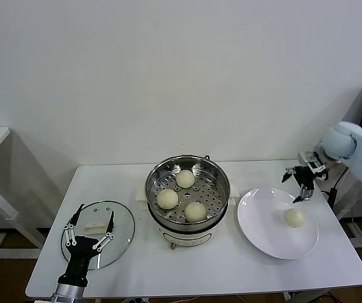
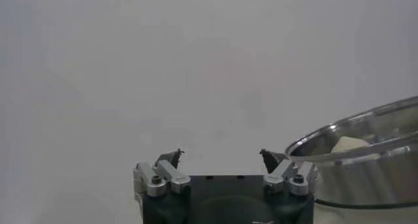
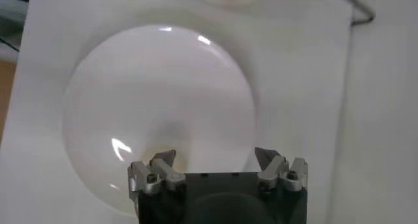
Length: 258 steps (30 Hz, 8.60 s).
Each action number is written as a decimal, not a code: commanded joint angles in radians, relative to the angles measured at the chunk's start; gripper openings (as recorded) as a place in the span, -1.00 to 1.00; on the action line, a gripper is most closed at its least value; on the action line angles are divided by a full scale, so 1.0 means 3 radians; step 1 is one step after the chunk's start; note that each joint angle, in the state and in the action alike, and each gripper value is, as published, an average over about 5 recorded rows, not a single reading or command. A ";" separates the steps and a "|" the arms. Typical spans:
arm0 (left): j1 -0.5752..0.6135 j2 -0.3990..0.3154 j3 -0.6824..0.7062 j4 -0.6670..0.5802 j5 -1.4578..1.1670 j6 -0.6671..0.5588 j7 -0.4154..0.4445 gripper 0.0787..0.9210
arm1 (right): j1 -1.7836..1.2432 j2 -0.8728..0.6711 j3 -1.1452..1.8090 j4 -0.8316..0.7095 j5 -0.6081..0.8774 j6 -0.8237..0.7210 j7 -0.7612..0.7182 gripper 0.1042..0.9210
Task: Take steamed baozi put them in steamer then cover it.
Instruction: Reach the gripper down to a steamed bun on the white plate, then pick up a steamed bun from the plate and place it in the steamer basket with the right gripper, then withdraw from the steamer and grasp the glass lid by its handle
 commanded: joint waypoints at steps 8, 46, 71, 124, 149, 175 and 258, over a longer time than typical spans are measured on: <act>0.0007 -0.0003 -0.0005 0.0018 0.0000 -0.0001 -0.0005 0.77 | -0.0609 0.0119 0.0150 -0.0375 -0.0040 -0.0173 0.0213 0.76; -0.0015 0.0004 -0.0009 -0.0008 -0.0019 0.0025 -0.0007 0.77 | 0.0813 0.0206 -0.0438 0.0233 0.0473 -0.0172 -0.0350 0.35; -0.0020 0.0021 0.0021 -0.0023 -0.0005 0.0024 -0.0021 0.77 | 0.1643 0.1395 -0.1328 0.0819 0.1415 -0.0631 -0.0080 0.36; -0.0044 0.0020 -0.0049 -0.0009 0.0117 0.0029 -0.0078 0.77 | 0.0969 0.1304 -0.0690 0.0760 0.1185 -0.0615 0.0277 0.76; -0.0286 0.0211 -0.0097 0.0122 0.1327 0.0487 -0.0458 0.77 | -0.2910 0.0257 0.3229 0.1466 0.1247 0.0959 0.4972 0.76; -0.0280 0.0340 -0.0284 0.1146 0.3275 0.0420 -0.0538 0.77 | -0.5276 0.1630 0.5347 0.1622 0.0828 0.1275 0.4571 0.76; -0.0894 0.0273 -0.0052 0.1254 0.3366 0.1160 -0.0644 -0.73 | -0.5220 0.1900 0.5241 0.1531 0.0424 0.1304 0.4521 0.76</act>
